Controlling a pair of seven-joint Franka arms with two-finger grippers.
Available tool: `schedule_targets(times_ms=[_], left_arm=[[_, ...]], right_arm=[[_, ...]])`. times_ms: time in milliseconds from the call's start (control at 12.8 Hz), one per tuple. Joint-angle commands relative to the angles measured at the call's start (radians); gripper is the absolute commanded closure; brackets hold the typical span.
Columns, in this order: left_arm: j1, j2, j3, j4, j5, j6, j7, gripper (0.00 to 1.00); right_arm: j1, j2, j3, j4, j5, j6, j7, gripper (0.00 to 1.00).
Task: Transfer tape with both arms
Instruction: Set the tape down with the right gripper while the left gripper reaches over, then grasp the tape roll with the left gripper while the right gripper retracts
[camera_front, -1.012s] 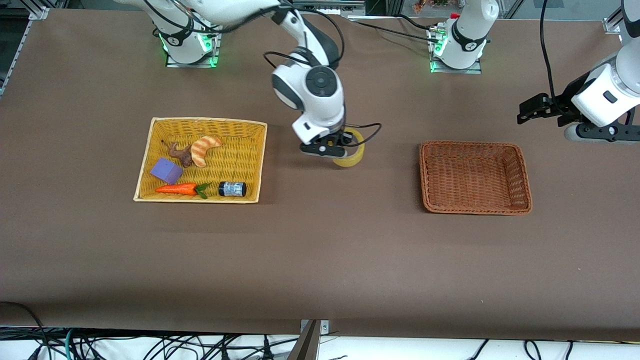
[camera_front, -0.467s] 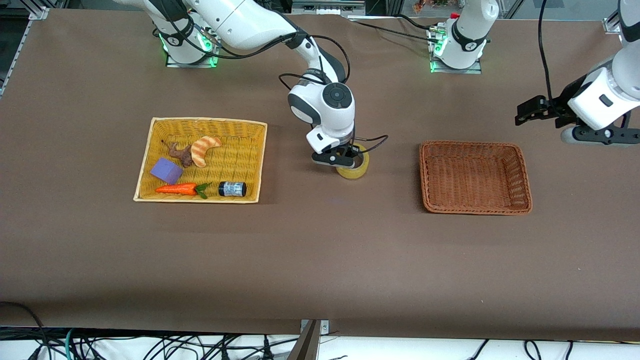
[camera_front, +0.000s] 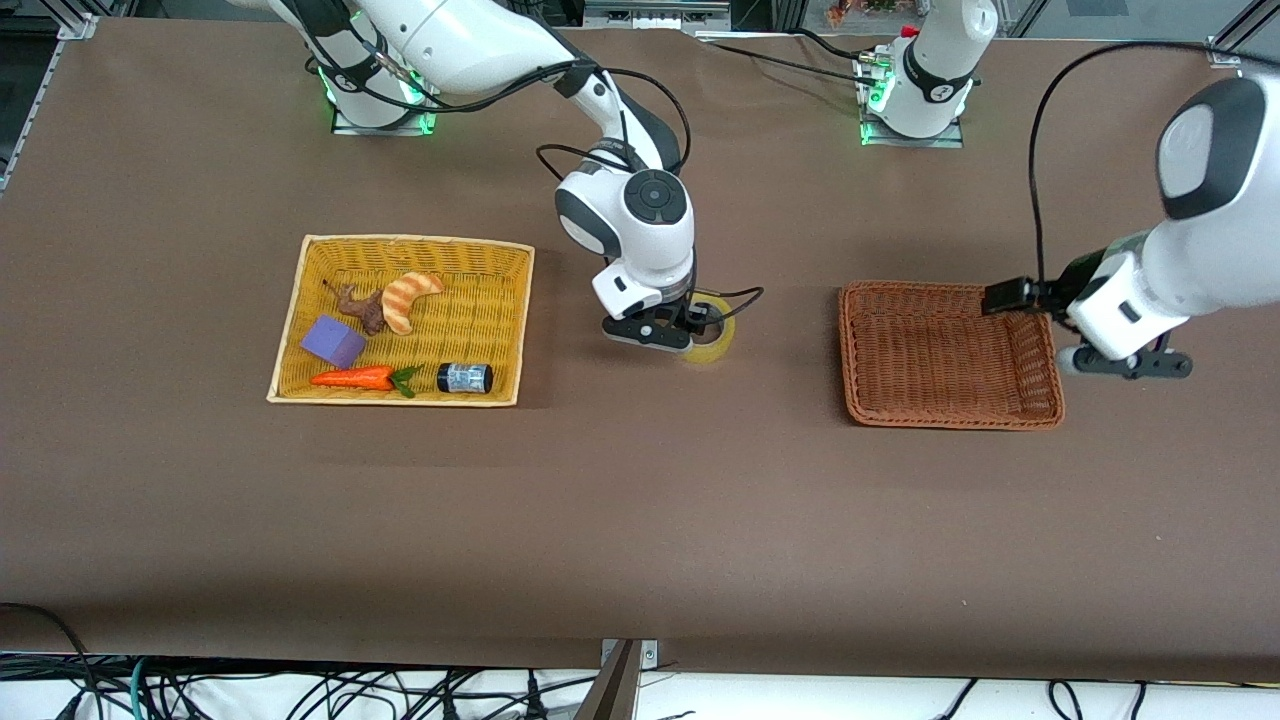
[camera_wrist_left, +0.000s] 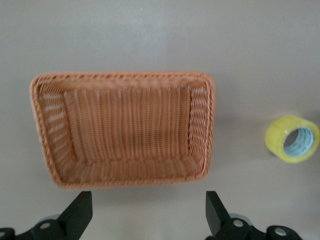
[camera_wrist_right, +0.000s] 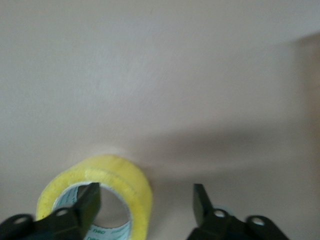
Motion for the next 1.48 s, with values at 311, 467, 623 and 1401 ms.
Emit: schedule_targets(times_ms=[311, 467, 623, 1401], left_arm=[[-0.020, 0.107, -0.206, -0.047, 0.029, 0.208, -0.349, 0.00], [-0.020, 0.127, -0.273, -0.114, 0.029, 0.331, -0.427, 0.00], [-0.023, 0.144, -0.342, -0.203, 0.046, 0.473, -0.528, 0.00], [-0.087, 0.290, -0.524, -0.294, 0.417, 0.664, -0.984, 0.00]], right_arm=[[-0.254, -0.299, -0.006, -0.018, 0.202, -0.364, -0.594, 0.00], [-0.335, -0.397, -0.033, -0.021, 0.265, -0.495, -0.789, 0.00], [-0.365, -0.492, -0.114, -0.032, 0.285, -0.619, -0.957, 0.00], [-0.558, -0.659, -0.178, -0.053, 0.228, -0.753, -1.214, 0.00]])
